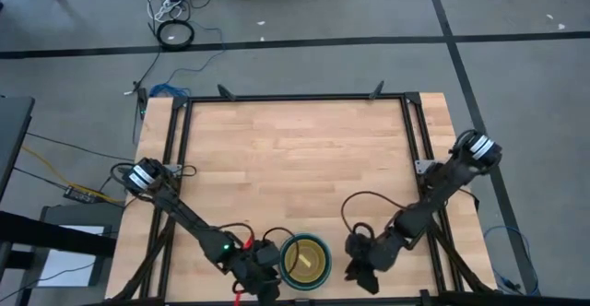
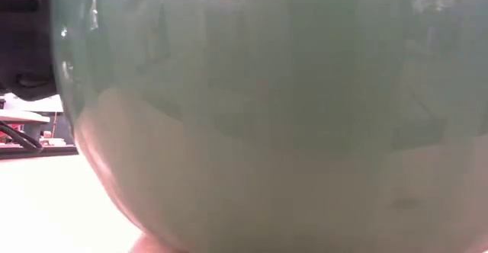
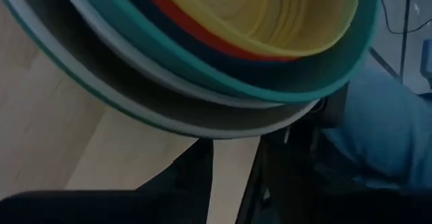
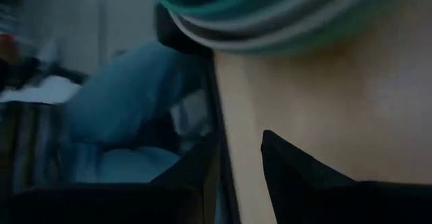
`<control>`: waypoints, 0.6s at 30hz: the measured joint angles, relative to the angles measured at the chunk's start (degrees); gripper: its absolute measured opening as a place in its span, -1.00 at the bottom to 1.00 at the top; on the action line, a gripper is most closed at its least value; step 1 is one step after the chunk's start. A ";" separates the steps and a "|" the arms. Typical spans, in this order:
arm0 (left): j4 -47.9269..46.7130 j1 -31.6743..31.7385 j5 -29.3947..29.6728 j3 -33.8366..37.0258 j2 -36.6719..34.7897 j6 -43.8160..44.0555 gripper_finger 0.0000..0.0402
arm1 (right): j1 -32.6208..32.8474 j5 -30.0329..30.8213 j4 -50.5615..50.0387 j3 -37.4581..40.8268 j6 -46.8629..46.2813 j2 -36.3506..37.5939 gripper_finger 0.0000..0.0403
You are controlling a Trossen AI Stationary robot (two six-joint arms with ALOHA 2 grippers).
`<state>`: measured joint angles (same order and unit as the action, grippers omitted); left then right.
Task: Nest bowls inside each other
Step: Move the stacked bowls to the center of the table
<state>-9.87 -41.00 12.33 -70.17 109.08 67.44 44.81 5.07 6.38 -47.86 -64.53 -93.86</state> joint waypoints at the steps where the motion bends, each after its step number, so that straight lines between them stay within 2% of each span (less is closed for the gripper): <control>1: -0.10 0.12 0.01 0.00 0.00 -0.04 -0.34 | -0.53 -0.43 3.68 0.64 0.70 -1.07 -0.50; 7: -0.13 1.25 2.39 0.00 0.00 -1.80 -0.34 | -3.84 -3.56 15.38 1.93 4.79 -5.54 -0.50; 10: -0.31 2.35 4.73 0.00 0.00 -3.15 -0.34 | -4.87 -6.81 14.51 1.93 5.05 -5.30 -0.50; 18: -1.20 8.86 7.50 0.02 0.00 -10.22 -0.34 | -5.92 -6.63 10.62 2.06 6.76 -3.93 -0.50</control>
<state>-11.07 -32.14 19.83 -70.15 109.07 57.21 38.89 -1.56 17.00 -45.80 -57.77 -97.79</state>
